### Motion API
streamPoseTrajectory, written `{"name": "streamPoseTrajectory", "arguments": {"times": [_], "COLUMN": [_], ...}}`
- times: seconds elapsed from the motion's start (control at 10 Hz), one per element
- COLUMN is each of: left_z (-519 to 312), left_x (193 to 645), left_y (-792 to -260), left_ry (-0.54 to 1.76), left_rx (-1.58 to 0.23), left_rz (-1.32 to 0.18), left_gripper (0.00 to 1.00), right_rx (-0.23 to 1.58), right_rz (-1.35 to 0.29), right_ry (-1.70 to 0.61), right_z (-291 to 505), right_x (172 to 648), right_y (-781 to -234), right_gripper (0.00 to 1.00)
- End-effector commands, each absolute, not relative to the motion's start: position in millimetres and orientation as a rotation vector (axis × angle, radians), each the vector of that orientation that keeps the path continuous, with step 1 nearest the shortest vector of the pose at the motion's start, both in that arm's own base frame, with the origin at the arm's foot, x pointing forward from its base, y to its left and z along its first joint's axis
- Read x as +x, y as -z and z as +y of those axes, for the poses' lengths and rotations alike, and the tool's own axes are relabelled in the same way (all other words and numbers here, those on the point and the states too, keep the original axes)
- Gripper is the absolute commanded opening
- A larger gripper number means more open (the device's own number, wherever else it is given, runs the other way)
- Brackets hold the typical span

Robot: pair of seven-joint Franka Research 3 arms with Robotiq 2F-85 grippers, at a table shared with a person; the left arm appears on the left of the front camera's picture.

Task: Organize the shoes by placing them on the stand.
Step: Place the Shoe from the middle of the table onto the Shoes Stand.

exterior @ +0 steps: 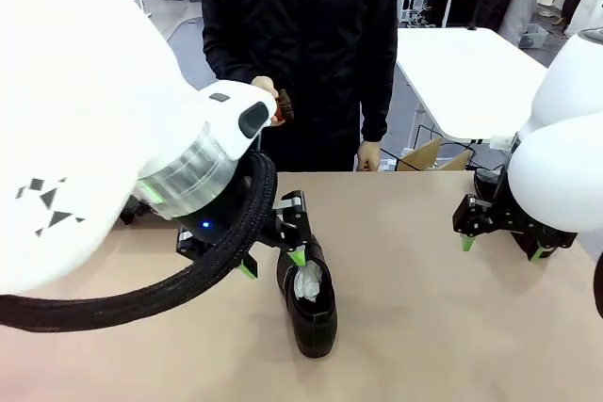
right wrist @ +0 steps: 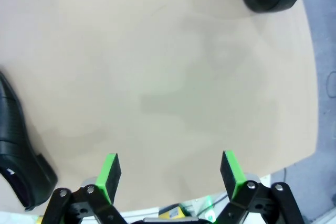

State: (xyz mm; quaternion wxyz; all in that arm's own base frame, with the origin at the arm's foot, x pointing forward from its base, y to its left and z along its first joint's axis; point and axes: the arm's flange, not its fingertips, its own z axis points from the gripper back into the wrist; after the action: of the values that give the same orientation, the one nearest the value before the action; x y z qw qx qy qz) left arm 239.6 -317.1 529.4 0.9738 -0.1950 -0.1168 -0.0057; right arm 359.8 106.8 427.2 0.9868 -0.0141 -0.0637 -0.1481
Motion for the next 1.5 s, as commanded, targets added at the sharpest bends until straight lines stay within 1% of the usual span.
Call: {"name": "streamPoseTrajectory", "arguments": {"times": [0.0, 0.1, 0.2, 0.4, 0.6, 0.8, 1.1, 1.2, 1.4], "left_z": [-290.0, -317.1, -327.5, -375.3, -406.9, -436.1, -449.7, -453.7, -459.4], "left_x": [231.5, 239.6, 246.9, 289.9, 315.5, 322.1, 322.3, 323.6, 329.1], "left_y": [-544.9, -529.4, -524.9, -482.9, -447.0, -425.0, -412.8, -405.2, -390.7], "left_ry": [0.027, 0.011, -0.026, -0.040, -0.014, -0.011, -0.062, -0.080, -0.068], "left_rx": [-0.397, -0.393, -0.339, -0.260, -0.217, -0.210, -0.224, -0.203, -0.165], "left_rz": [-0.255, -0.236, -0.288, -0.269, -0.235, -0.231, -0.172, -0.156, -0.186], "left_gripper": [0.61, 0.61, 0.61, 0.61, 0.61, 0.61, 0.61, 0.61, 0.61], "right_rx": [-0.031, -0.031, -0.031, -0.031, -0.031, -0.031, -0.031, -0.031, -0.031], "right_rz": [-0.129, -0.129, -0.129, -0.129, -0.129, -0.129, -0.129, -0.129, -0.129], "right_ry": [0.258, 0.258, 0.258, 0.258, 0.258, 0.258, 0.258, 0.258, 0.258], "right_z": [115.8, 115.8, 115.8, 115.8, 115.8, 115.8, 115.8, 115.8, 115.8], "right_x": [362.2, 362.2, 362.2, 362.2, 362.2, 362.2, 362.2, 362.2, 362.2], "right_y": [-428.0, -428.0, -428.0, -428.0, -428.0, -428.0, -428.0, -428.0, -428.0], "right_gripper": [1.00, 1.00, 1.00, 1.00, 1.00, 1.00, 1.00, 1.00, 1.00]}}
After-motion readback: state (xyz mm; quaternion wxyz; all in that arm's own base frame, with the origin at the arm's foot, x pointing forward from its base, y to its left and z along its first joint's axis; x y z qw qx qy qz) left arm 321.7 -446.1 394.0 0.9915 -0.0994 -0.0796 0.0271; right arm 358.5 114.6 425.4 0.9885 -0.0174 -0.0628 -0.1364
